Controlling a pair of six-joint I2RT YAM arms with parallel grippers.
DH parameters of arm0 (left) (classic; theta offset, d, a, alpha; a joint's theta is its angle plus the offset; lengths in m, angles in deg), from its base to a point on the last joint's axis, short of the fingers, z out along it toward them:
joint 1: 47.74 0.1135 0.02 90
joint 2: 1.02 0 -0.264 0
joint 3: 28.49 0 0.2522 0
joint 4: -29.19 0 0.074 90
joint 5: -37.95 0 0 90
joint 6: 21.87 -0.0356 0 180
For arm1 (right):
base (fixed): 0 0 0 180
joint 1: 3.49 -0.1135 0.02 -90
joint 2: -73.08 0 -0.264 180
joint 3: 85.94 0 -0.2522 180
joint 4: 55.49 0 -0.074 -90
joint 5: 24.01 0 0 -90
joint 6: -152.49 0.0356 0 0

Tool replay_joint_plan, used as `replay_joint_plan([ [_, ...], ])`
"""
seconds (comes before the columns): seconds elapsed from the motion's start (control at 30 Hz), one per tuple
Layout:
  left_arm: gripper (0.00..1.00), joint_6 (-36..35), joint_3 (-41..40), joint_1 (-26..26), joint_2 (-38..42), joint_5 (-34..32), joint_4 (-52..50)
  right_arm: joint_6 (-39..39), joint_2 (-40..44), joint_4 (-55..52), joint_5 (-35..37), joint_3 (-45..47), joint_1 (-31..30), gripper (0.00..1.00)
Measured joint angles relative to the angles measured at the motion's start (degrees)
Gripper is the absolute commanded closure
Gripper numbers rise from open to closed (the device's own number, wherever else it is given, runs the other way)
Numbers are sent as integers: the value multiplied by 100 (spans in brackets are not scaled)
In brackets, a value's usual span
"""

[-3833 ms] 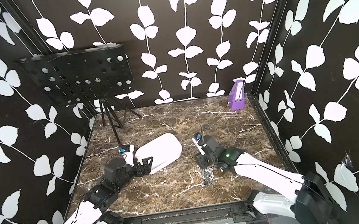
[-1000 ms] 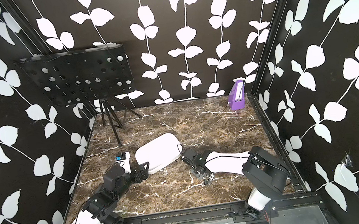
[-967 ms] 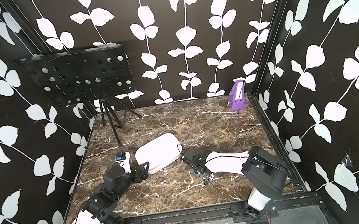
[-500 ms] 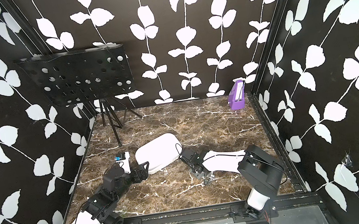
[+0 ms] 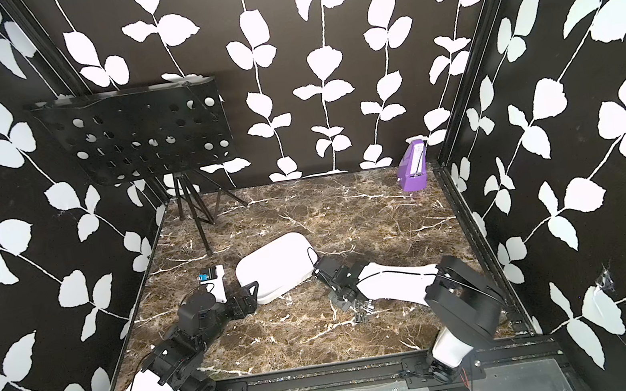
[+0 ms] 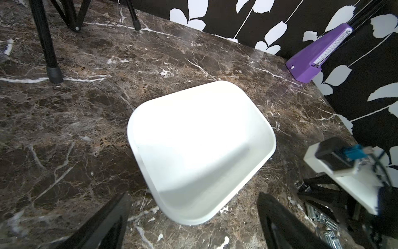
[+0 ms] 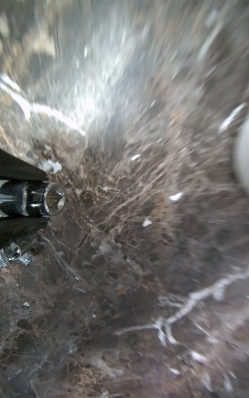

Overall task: Put the socket on the desktop into the storage box
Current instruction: Pick up the socket head from the center of the board, then place the socket head in the storage box.

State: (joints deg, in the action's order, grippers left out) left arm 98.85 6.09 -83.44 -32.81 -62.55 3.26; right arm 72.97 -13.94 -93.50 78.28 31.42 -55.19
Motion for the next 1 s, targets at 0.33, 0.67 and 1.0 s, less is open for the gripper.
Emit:
replay_joint_plan([
  [0.33, 8, 2, 0, 0, 15, -192, -44, 415, 1335, 516, -505, 214, -46, 82],
  [0.67, 8, 61, 0, 0, -9, -544, -179, 1150, -481, 348, -409, -1928, -133, 83],
  [1.0, 7, 127, 0, 0, -37, -695, -269, 1204, -2695, -236, -313, -4210, -144, 82],
])
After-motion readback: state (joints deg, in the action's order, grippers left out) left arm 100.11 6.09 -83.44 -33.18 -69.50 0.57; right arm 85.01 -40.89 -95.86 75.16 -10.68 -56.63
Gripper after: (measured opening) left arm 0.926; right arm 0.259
